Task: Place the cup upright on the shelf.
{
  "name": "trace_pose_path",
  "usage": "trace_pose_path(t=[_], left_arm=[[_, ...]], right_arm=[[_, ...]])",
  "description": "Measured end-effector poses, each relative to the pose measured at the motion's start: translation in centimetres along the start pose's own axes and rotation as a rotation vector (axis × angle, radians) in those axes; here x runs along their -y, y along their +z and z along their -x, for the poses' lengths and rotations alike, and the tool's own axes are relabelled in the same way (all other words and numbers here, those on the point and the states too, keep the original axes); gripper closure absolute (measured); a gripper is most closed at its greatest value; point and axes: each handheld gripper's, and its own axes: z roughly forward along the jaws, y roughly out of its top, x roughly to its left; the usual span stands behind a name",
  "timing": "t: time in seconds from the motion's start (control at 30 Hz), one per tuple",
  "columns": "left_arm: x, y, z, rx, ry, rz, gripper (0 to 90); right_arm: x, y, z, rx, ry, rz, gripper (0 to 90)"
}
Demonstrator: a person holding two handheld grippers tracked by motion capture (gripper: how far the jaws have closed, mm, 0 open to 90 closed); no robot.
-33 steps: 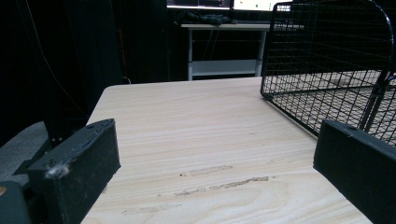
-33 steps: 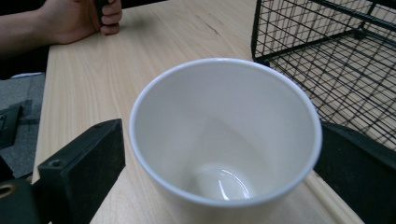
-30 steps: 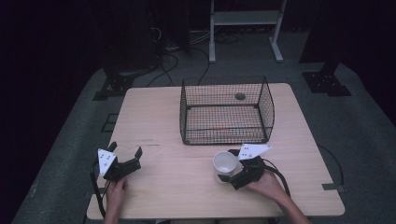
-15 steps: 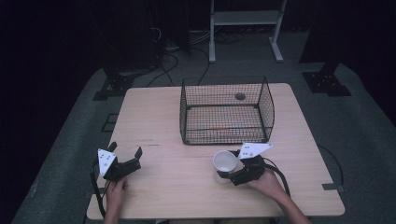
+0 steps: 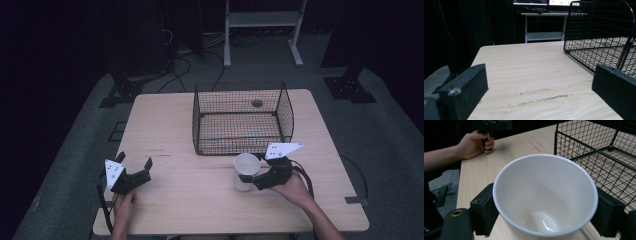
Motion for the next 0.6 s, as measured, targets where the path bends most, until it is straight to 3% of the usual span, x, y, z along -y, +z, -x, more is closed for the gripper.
trace_pose_path(t=[0.6], left_arm=[[0.0,0.0,0.0,0.001,0.001,-0.001,0.0]], right_arm=[[-3.8,-1.2,1.6,-0.027,0.013,0.021,19.7]])
